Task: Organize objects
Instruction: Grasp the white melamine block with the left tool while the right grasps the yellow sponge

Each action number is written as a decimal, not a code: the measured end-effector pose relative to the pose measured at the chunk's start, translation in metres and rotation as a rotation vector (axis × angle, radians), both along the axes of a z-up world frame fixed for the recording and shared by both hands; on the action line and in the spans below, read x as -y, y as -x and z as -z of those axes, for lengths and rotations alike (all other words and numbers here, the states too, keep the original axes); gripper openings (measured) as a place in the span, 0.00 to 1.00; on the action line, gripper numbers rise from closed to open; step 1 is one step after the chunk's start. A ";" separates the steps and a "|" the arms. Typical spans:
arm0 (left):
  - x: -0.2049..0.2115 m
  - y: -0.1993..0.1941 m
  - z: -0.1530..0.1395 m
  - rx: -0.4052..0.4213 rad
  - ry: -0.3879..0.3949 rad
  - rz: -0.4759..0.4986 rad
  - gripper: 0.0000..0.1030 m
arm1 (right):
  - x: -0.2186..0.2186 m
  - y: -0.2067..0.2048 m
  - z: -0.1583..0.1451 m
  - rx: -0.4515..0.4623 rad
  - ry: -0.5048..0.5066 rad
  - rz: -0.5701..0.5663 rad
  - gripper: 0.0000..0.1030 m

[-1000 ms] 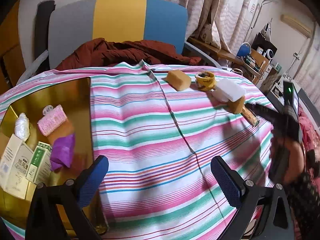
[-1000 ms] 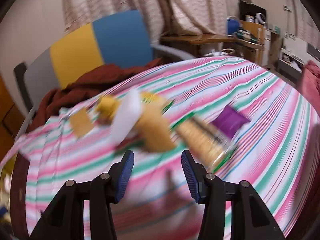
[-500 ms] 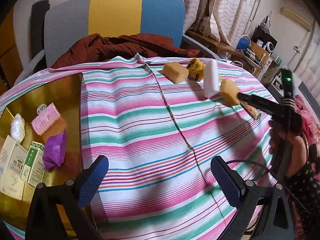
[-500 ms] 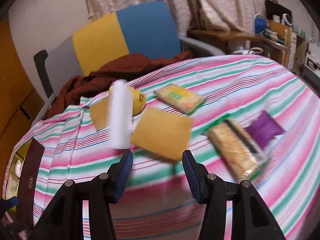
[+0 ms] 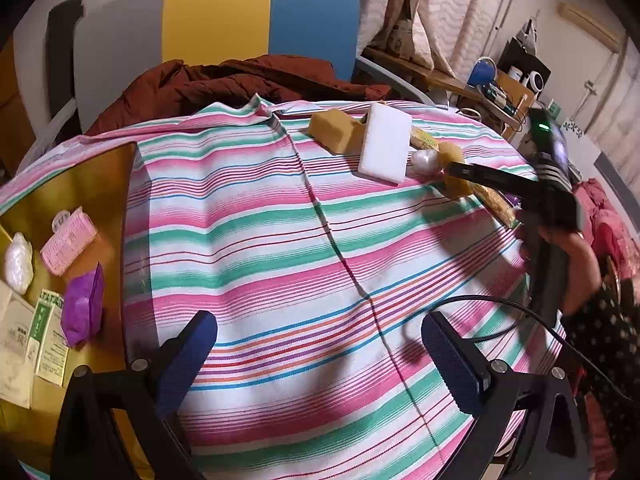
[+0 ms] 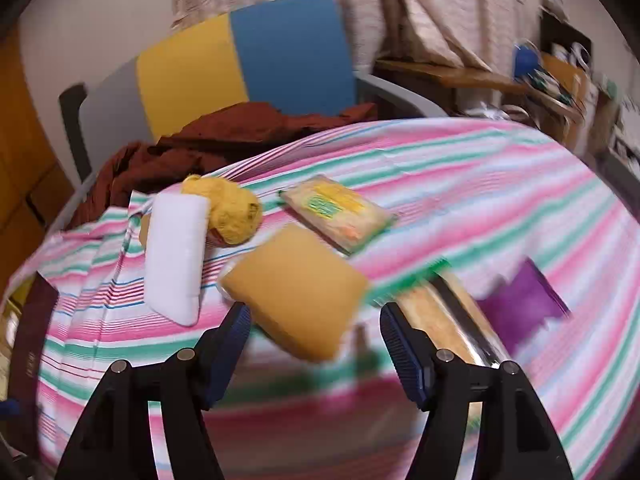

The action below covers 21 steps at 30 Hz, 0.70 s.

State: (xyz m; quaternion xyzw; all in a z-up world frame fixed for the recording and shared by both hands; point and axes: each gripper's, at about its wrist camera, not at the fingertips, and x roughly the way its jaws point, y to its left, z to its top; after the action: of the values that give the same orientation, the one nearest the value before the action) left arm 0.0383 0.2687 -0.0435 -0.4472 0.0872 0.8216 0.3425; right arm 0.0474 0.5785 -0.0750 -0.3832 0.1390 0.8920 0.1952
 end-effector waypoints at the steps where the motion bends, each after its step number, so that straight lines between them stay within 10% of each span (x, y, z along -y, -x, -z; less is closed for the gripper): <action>1: -0.001 0.000 -0.001 -0.006 0.002 0.001 1.00 | -0.002 0.007 0.004 0.005 -0.008 -0.005 0.66; 13: -0.056 0.046 0.000 -0.056 -0.024 -0.003 1.00 | 0.003 -0.018 0.010 -0.094 0.073 0.074 0.48; 15: -0.078 0.055 0.004 -0.077 -0.017 0.019 1.00 | 0.008 -0.027 0.015 -0.076 0.088 0.117 0.17; 21: -0.145 0.076 0.017 -0.137 0.021 0.074 1.00 | 0.005 -0.035 0.023 -0.094 0.156 0.151 0.18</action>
State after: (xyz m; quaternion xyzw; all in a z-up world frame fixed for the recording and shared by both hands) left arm -0.0376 0.4135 -0.0604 -0.3902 0.1358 0.8360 0.3613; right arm 0.0829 0.5740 -0.0980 -0.3434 0.2453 0.8783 0.2246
